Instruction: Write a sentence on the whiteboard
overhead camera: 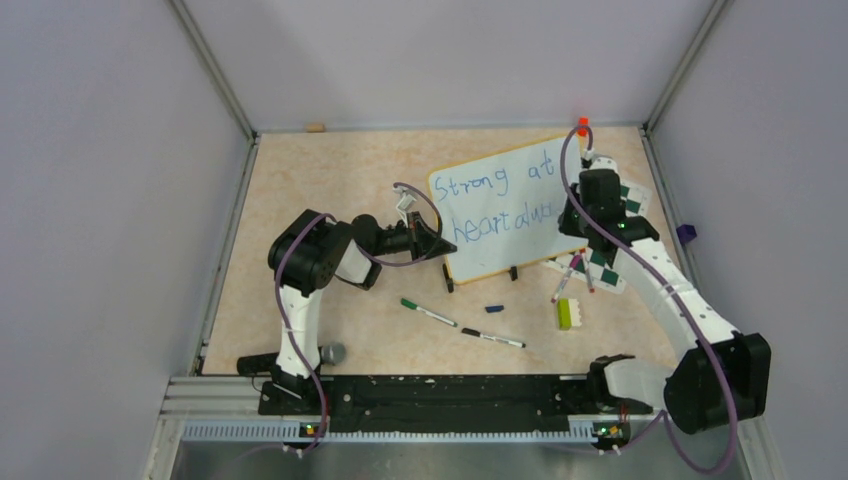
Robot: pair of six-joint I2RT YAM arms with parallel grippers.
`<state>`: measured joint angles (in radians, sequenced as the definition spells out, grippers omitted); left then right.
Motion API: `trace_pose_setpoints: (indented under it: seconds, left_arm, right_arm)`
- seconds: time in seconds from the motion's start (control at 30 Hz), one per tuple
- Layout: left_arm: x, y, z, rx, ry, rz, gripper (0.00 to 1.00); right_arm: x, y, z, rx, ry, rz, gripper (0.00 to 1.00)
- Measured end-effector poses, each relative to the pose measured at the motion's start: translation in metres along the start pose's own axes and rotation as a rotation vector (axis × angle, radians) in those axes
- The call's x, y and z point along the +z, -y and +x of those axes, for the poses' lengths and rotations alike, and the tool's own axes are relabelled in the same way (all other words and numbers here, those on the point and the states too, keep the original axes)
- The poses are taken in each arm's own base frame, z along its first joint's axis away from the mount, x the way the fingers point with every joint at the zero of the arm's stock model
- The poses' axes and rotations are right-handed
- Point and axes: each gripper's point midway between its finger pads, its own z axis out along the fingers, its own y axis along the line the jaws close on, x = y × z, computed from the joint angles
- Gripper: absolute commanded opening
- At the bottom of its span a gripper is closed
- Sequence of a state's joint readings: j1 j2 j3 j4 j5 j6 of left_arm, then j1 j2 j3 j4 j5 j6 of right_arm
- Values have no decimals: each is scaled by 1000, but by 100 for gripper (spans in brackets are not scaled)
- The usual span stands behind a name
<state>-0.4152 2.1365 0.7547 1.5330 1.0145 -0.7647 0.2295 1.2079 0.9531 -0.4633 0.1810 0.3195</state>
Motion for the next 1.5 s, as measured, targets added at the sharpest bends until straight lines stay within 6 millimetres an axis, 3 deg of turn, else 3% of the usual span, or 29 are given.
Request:
trace_pose_setpoints:
  seconds: [0.27,0.57,0.87,1.5]
  left_arm:
    - [0,0,0,1,0,1,0]
    - [0,0,0,1,0,1,0]
    - [0,0,0,1,-1,1,0]
    - [0,0,0,0,-1,1,0]
  right_arm:
    - [-25,6,-26,36,100,-15,0]
    - [-7,0,-13,34,25,-48,0]
    - [-1,-6,-16,42,20,-70,0]
    - [7,6,-18,81,14,-38,0]
